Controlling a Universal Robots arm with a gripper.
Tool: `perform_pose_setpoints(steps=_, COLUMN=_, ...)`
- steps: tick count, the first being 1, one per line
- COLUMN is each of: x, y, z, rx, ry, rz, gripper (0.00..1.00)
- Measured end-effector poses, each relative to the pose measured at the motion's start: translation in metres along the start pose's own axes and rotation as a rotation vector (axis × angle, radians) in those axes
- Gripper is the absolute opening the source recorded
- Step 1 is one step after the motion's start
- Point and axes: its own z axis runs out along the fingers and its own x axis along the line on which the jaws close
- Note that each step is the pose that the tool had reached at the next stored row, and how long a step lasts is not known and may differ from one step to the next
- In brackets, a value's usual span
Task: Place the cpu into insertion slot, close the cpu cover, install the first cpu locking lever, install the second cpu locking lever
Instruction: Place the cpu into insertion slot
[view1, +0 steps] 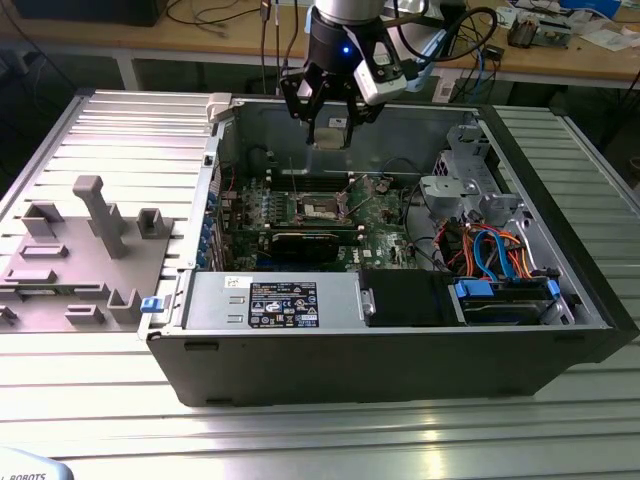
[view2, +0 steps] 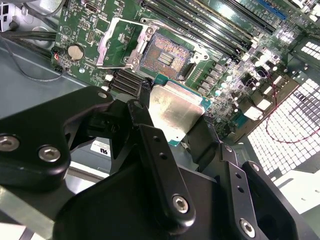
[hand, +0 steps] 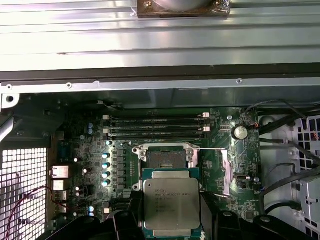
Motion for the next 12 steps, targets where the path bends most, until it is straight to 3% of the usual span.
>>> perform_pose_setpoints(steps=1, x=0.0001, y=0.0, z=0.0001, rx=0.0061, ry=-0.0002, rz=0.0, gripper=0.54)
perform_pose_setpoints(steps=2, x=0.0, y=0.0, z=0.0, rx=0.0187, ry=-0.0005, rz=0.0, gripper=0.54)
perform_pose_setpoints(steps=5, x=0.0, y=0.0, z=0.0, rx=0.0388, ry=-0.001, rz=0.001, gripper=0.54)
perform_pose_setpoints(steps=12, x=0.0, y=-0.0001, z=0.0008, rx=0.0392, ry=-0.001, rz=0.001, gripper=0.54)
